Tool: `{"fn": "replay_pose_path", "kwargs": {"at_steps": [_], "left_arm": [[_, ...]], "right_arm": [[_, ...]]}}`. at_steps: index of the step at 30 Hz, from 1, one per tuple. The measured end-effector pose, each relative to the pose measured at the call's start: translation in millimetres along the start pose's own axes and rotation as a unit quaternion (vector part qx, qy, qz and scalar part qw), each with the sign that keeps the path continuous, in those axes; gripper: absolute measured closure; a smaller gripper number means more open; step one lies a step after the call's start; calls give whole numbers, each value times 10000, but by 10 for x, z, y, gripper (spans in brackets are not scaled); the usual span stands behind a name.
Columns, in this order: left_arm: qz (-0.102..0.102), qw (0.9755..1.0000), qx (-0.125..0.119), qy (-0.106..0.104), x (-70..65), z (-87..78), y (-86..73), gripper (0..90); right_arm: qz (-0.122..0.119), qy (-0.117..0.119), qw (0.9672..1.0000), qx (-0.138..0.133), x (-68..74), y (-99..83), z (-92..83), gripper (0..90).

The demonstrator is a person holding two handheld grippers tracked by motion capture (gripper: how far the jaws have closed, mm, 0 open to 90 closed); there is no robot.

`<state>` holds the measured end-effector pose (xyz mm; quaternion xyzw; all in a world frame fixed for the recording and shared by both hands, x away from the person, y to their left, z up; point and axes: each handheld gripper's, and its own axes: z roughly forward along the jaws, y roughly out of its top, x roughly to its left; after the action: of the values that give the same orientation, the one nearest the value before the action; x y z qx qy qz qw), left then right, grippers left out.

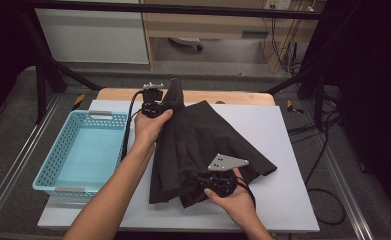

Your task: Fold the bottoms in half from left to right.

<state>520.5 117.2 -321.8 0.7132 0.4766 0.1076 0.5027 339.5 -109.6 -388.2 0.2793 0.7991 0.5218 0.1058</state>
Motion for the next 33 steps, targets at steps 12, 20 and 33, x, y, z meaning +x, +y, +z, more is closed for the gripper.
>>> {"fn": "replay_pose_path", "kwargs": {"at_steps": [12, 20, 33], "left_arm": [[33, 9999, 90, -126, -82, 267, -155, 768], [15, 9998, 66, -197, -154, 357, -133, 768], [-136, 9997, 53, -197, -236, 580, -79, 765]], "right_arm": [[253, -144, 9996, 3, -150, -222, -93, 826], [306, -228, 9993, -37, -210, -274, -183, 825], [400, -504, 9978, -165, -389, -270, -389, 825]]}}
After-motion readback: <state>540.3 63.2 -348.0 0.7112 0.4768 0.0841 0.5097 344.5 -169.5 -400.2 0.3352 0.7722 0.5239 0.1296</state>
